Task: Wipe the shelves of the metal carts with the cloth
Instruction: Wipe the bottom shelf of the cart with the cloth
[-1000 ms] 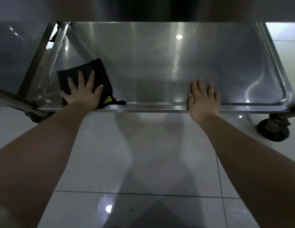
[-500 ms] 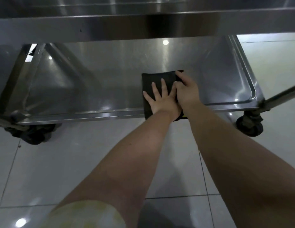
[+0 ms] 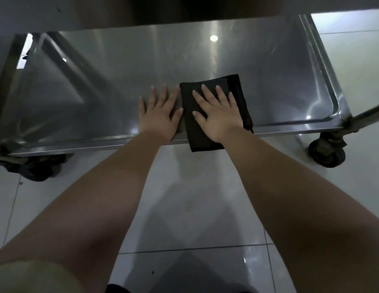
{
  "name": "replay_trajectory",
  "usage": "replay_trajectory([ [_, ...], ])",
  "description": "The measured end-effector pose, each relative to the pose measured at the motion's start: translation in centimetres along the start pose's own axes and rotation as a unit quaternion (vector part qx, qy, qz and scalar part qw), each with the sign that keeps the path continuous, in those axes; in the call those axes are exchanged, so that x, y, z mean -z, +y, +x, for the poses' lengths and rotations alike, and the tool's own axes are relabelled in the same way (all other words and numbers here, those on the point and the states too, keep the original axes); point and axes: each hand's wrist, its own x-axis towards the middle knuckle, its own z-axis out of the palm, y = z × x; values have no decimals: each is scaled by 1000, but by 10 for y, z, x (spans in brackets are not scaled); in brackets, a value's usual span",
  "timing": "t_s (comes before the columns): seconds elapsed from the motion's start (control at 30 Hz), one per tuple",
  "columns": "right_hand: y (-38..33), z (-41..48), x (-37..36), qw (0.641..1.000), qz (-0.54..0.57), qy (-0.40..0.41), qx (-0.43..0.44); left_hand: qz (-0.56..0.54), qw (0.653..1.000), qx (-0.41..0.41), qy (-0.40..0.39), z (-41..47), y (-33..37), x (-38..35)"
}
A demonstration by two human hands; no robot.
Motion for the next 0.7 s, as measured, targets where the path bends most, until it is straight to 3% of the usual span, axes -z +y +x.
replay_trajectory([
  [0.1,49,-5,7,999,-14,6,-43,27,1000,8,-10,2,-3,-2],
  [0.23,122,-19,18,983,11,12,-184,36,999,20,-11,2,0,-4],
  [0.37,97,-13,17,959,29,15,-281,49,998,28,-21,2,6,-3],
  [0.43,48,-4,14,974,20,2,-227,49,998,31,-21,2,8,-3],
  [0.57,-24,-6,4,999,-12,-53,0,40,998,45,-25,1,7,0],
  [0.7,28,-10,12,999,-10,-53,8,26,999,36,-9,0,6,1],
])
